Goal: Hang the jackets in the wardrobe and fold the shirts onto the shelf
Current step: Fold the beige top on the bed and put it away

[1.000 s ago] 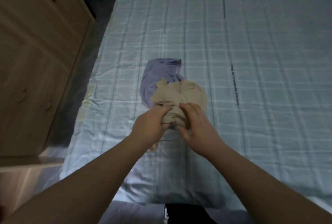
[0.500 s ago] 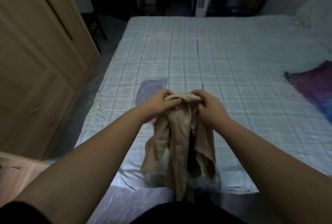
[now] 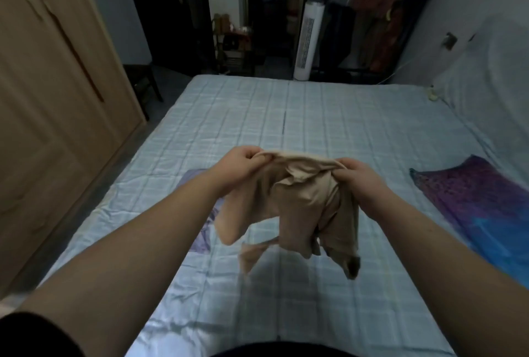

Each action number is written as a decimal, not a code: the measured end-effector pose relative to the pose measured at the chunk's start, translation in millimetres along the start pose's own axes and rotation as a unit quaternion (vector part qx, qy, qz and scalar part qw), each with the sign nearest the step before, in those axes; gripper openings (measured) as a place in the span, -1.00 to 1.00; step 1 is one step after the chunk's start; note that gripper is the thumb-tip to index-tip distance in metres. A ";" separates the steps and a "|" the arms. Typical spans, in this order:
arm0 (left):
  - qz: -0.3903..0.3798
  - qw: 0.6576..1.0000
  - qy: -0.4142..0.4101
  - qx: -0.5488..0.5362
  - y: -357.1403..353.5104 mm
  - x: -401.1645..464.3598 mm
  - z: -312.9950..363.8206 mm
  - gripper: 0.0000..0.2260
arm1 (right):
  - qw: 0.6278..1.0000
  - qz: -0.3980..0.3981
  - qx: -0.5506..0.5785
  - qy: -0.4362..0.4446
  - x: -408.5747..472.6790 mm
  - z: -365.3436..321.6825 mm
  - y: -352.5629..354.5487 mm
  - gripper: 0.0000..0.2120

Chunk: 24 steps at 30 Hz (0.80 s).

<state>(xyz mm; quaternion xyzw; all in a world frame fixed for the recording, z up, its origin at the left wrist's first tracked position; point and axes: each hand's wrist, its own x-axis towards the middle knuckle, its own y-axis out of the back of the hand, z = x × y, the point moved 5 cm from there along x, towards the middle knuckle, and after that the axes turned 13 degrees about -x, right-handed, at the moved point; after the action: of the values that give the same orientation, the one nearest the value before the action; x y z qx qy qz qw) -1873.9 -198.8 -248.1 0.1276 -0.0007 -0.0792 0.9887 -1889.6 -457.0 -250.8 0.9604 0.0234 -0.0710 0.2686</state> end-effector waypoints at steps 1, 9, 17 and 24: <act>0.015 1.000 -0.010 0.002 -9.8 8.1 12.2 -0.77 | 1.000 -0.009 0.018 -0.003 5.9 3.0 13.3 -0.75; 0.072 0.993 -0.034 0.088 -53.1 55.7 58.5 -0.89 | 0.998 -0.027 0.065 -0.001 48.0 3.4 72.1 -0.82; 0.045 0.986 -0.140 0.077 -94.7 39.2 62.1 -0.51 | 0.998 -0.030 -0.004 0.056 65.5 -20.8 80.1 -0.83; -0.119 0.919 -0.278 0.254 -120.6 29.3 79.6 -0.36 | 0.997 -0.043 -0.013 0.055 76.8 -44.1 75.0 -0.77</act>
<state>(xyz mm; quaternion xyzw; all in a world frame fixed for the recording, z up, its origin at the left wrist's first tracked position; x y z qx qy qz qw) -1865.6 -338.6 -202.1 0.3460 -0.2799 -0.2255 0.8667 -1801.9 -497.6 -186.5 0.9573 0.0805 -0.0296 0.2760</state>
